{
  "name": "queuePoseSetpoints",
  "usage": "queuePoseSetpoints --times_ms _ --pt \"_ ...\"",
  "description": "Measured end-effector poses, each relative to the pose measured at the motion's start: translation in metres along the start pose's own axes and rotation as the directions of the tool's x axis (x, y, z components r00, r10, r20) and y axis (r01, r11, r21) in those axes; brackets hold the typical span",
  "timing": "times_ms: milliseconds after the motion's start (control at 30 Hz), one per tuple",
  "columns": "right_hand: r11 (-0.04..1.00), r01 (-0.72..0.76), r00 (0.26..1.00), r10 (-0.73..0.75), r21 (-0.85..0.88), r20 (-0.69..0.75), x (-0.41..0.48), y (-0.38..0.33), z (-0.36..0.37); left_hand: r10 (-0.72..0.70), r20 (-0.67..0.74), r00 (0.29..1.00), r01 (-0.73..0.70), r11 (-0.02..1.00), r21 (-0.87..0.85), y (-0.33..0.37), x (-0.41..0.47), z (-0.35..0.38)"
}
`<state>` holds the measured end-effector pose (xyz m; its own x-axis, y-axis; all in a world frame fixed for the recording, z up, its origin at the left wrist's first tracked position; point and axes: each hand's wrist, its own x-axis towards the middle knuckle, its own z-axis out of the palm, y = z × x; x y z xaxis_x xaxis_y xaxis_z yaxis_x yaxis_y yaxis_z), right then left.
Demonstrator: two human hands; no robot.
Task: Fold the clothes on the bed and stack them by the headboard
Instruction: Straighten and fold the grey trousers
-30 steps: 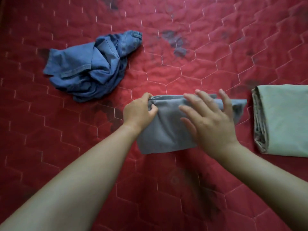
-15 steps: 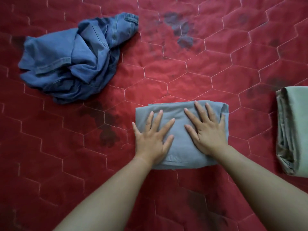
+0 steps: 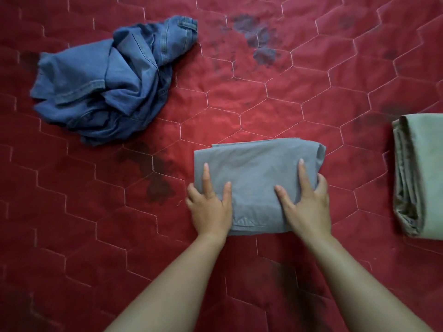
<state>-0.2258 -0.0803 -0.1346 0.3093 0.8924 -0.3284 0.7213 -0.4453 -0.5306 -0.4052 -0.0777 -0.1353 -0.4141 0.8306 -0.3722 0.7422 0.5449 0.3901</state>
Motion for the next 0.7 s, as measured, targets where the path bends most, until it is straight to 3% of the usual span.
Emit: queuePoseSetpoints --times_ms 233,433,700 --pt "0.989 -0.123 0.991 0.117 0.084 0.069 -0.013 0.005 -0.005 0.03 0.116 0.993 -0.024 0.998 -0.053 -0.006 0.005 -0.02" --pt "0.979 -0.073 0.991 0.093 0.188 -0.098 -0.037 0.007 -0.052 0.219 0.043 0.975 -0.201 0.945 -0.257 0.027 -0.03 -0.046" --pt "0.967 0.015 0.964 0.054 0.255 -0.26 -0.027 0.053 -0.18 0.383 -0.055 0.922 -0.372 0.84 -0.395 0.148 -0.091 -0.043"
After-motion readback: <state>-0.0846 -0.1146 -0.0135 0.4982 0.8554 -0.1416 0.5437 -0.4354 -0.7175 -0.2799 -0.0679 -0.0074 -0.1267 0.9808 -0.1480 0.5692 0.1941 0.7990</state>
